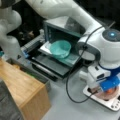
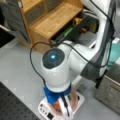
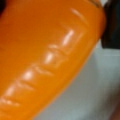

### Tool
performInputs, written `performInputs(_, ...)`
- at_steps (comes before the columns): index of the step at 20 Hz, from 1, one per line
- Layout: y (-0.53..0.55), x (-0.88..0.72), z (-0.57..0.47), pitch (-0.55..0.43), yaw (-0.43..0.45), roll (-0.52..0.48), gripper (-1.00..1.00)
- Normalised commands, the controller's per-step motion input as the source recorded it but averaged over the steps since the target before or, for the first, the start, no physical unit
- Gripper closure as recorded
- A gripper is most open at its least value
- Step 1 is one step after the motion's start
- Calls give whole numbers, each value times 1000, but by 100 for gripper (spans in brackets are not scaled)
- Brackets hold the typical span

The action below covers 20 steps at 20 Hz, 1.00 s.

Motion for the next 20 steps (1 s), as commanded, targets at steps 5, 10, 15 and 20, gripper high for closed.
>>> performInputs(5,-36,-166,52,-70,158,-243,100)
performInputs(10,-92,-255,274,-73,159,-175,100)
performInputs(15,-151,-243,258,-75,30,-100,100)
performInputs(20,-120,-181,157,-49,-467,-101,100)
